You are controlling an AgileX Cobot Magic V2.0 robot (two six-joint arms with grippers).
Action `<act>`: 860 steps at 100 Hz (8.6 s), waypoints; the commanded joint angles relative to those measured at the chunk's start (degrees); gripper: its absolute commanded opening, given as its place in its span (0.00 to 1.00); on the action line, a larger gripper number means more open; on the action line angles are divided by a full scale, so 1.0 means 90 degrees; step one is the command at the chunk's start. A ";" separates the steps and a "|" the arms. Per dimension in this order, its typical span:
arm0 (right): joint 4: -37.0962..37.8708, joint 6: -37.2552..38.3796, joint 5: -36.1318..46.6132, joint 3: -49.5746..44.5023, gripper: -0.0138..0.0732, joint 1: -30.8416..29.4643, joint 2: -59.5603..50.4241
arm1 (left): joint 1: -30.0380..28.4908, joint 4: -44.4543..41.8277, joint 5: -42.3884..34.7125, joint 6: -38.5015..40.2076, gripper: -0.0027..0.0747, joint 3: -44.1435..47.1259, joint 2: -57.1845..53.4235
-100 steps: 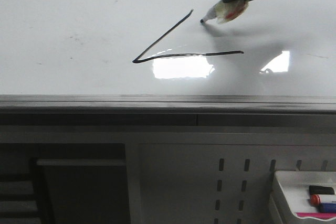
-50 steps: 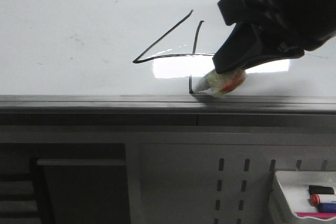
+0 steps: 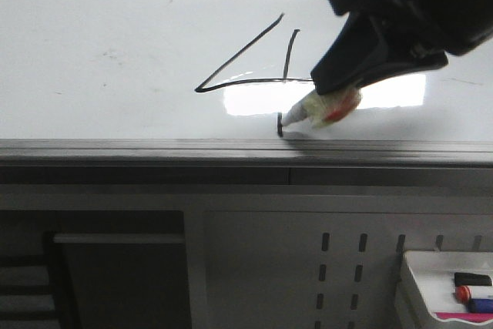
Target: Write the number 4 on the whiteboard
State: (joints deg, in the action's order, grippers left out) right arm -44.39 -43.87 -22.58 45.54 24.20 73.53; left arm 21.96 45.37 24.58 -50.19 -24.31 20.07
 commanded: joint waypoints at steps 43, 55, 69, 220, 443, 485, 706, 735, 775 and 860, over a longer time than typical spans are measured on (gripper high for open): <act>0.0996 -0.1640 -0.0746 0.0881 0.09 0.1682 -0.1181 | 0.0680 0.0097 0.2507 -0.0482 0.42 -0.2052 0.2012; 0.1384 -0.1816 -0.0454 0.0881 0.09 0.2388 -0.1226 | 0.1129 -0.0052 0.3333 -0.0611 0.42 -0.2755 0.2771; 0.1707 -0.1816 0.0077 0.0881 0.09 0.3057 -0.1242 | 0.1561 -0.0335 0.3607 -0.0849 0.42 -0.3365 0.3371; 0.1744 -0.1816 0.0830 0.0897 0.42 0.3696 -0.1322 | 0.1890 -0.1027 0.3192 -0.1154 0.01 -0.3707 0.4268; 0.0855 -0.1385 0.1655 -0.0407 0.09 0.2011 -0.3807 | 0.1867 0.2227 -0.1753 -0.1262 0.01 -0.2143 0.5395; 0.0443 -0.1385 0.2311 -0.0906 0.09 0.1893 -0.4093 | 0.1867 0.3887 -0.4086 -0.1262 0.01 -0.2249 0.6088; -0.0046 -0.1385 0.2428 -0.0922 0.09 0.1893 -0.4081 | 0.1838 0.4516 -0.4703 -0.1262 0.42 -0.2855 0.7072; -0.0061 -0.1385 0.2428 -0.0922 0.09 0.1893 -0.4081 | 0.1838 0.4516 -0.4825 -0.1262 0.59 -0.2855 0.7072; -0.0113 -0.1385 0.2428 -0.0922 0.08 0.1893 -0.4081 | 0.1954 0.3974 -0.4795 -0.1526 0.74 -0.2855 0.6598; -0.0113 -0.1385 0.3198 -0.2417 0.08 0.1893 -0.5370 | 0.2385 0.3839 -0.4219 -0.2179 0.01 -0.0505 0.1442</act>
State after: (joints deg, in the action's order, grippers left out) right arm -44.93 -56.24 0.43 25.66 41.53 27.72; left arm 42.90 80.78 -15.25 -69.61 -31.26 37.85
